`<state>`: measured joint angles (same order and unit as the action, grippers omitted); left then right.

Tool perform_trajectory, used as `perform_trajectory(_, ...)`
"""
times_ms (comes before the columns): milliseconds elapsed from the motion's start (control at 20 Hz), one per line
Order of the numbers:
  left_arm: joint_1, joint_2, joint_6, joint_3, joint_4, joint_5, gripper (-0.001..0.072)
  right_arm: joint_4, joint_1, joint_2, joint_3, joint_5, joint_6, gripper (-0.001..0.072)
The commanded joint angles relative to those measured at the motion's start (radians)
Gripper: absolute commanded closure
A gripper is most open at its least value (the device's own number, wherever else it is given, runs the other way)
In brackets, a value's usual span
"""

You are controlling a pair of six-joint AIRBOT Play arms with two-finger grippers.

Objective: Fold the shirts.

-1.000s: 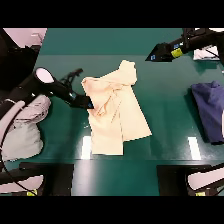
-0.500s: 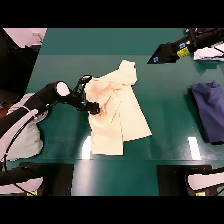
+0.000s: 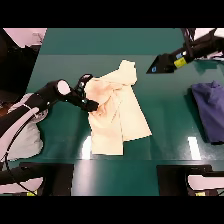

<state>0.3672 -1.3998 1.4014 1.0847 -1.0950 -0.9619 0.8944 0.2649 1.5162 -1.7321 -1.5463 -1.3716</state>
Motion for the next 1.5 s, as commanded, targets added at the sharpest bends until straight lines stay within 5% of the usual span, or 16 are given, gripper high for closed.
perform_trajectory(0,-0.044,0.053,-0.049,0.114,-0.026,-0.097,0.0679,-0.002,-0.014,-0.119,0.275,0.103,0.0,0.0243)
perform_trajectory(450,-0.214,0.154,-0.099,0.422,-0.032,-0.216,0.0679,-0.007,-0.06,-0.382,0.969,0.325,0.002,0.0242)
perform_trajectory(950,-0.214,0.151,-0.096,0.42,-0.031,-0.266,0.0679,-0.122,-0.057,-0.184,1.115,0.395,0.137,0.0275)
perform_trajectory(1000,-0.214,0.151,-0.097,0.42,-0.031,-0.271,0.0679,-0.133,-0.037,-0.173,1.115,0.414,0.144,0.0312)
perform_trajectory(1150,-0.214,0.151,-0.097,0.421,-0.034,-0.294,0.0679,-0.13,-0.017,-0.181,1.1,0.456,0.145,0.0697)
perform_trajectory(1450,-0.214,0.152,-0.09,0.42,-0.034,-0.46,0.068,0.075,-0.251,-0.262,0.702,0.42,0.068,0.0699)
